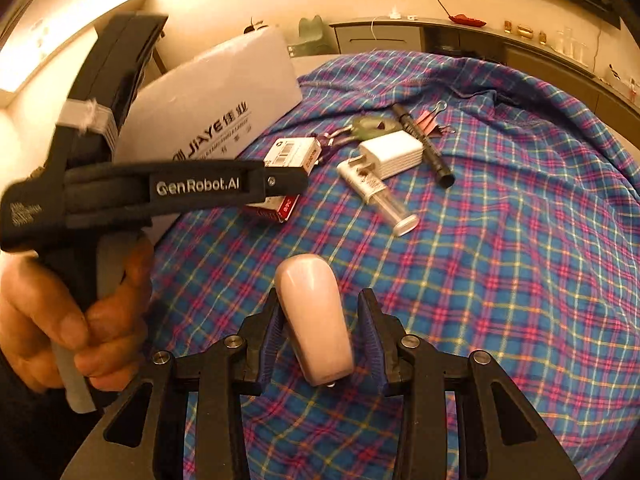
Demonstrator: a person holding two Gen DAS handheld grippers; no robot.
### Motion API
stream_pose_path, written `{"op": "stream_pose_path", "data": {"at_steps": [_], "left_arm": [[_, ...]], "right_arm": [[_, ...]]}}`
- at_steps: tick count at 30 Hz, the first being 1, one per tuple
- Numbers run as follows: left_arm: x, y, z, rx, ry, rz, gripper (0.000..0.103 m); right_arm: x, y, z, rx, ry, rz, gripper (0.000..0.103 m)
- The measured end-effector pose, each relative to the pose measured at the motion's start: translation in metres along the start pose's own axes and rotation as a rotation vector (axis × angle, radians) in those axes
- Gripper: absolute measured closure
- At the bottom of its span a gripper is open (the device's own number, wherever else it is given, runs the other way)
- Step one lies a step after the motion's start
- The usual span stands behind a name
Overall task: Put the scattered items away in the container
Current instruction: 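Carry the staples box and pink stapler toward the container with both grippers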
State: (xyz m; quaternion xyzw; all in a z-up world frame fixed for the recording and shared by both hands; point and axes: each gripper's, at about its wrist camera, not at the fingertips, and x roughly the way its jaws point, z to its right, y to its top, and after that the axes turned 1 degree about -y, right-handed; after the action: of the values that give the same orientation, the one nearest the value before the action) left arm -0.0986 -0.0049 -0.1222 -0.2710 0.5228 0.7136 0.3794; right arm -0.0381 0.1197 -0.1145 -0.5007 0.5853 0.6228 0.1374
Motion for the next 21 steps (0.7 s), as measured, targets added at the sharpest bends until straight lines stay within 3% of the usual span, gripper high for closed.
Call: {"op": "stream_pose_path", "data": {"at_steps": [1,10,14,21], "left_arm": [[0.000,0.000,-0.002,-0.014,-0.014,-0.007,0.062],[-0.007,0.003,-0.019,-0.153,-0.173,-0.032,0.062],[-0.013,0.003,-0.013,-0.116,-0.159,-0.013,0.062],[-0.034,-0.002,0.011,0.062,-0.047,0.079,0.062]], "right_arm": [[0.000,0.000,-0.002,-0.006,-0.005,0.000,0.077],[-0.018,0.008,0.009,0.019,-0.018,0.030,0.077],[-0.020,0.009,0.009,0.016,-0.019,0.035,0.077],[-0.028,0.011,0.009,0.025,-0.019,0.053,0.077]]}}
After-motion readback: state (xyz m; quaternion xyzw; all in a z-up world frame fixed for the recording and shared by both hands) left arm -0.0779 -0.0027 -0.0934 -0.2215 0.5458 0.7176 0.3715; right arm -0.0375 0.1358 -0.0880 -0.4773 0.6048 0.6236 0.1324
